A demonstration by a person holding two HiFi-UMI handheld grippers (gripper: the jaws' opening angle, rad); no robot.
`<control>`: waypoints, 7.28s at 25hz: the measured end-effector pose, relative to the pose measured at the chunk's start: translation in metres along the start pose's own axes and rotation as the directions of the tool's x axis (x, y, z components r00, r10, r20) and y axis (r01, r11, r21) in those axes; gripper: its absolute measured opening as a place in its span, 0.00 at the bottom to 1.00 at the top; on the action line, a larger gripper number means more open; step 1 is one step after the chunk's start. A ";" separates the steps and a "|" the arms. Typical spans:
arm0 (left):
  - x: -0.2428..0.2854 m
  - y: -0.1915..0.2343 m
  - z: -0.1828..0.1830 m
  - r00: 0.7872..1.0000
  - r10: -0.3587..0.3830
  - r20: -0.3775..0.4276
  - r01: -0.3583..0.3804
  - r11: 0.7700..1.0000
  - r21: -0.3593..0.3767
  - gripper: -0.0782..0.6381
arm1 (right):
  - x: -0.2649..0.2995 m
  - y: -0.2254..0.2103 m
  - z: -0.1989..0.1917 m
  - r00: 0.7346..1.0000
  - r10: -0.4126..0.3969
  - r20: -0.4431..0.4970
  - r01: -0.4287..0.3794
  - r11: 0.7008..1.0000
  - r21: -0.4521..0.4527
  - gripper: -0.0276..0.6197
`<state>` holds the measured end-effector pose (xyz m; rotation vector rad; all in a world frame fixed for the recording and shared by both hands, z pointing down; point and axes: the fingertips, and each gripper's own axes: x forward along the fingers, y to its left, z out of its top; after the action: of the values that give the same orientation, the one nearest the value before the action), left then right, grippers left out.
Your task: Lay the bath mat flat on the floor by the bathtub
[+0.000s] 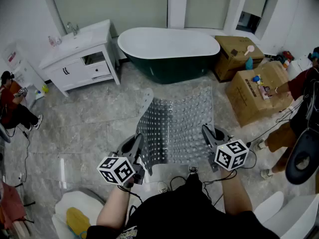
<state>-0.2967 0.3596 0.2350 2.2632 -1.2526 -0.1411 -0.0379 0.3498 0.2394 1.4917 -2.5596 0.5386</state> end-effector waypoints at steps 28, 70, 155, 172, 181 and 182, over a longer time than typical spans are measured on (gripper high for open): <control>0.039 -0.023 -0.008 0.999 -0.006 -0.046 0.007 1.000 0.027 0.15 | 0.006 -0.035 0.002 1.000 0.031 0.001 -0.031 1.000 -0.004 0.09; 0.303 -0.120 -0.047 0.998 0.051 -0.038 -0.053 0.998 -0.037 0.15 | 0.029 -0.318 0.040 0.995 0.077 -0.057 -0.072 0.994 0.079 0.09; 0.573 0.154 0.136 0.981 0.190 0.047 -0.181 0.972 -0.147 0.15 | 0.432 -0.454 0.175 0.986 0.116 -0.115 -0.115 0.993 0.023 0.09; 0.690 0.116 0.086 0.950 0.310 0.037 -0.301 0.940 -0.160 0.15 | 0.458 -0.593 0.151 0.965 0.190 -0.183 -0.187 0.982 0.036 0.09; 0.718 0.127 0.043 0.938 0.346 -0.016 -0.345 0.930 -0.124 0.15 | 0.471 -0.630 0.104 0.959 0.176 -0.222 -0.172 0.984 0.036 0.09; 0.720 0.133 0.039 0.938 0.345 -0.025 -0.346 0.931 -0.116 0.15 | 0.475 -0.632 0.098 0.959 0.169 -0.225 -0.165 0.986 0.039 0.09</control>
<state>-0.0058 -0.2951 0.3882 1.9069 -1.5749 -0.0769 0.2745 -0.3562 0.4354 1.1485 -2.5169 0.7140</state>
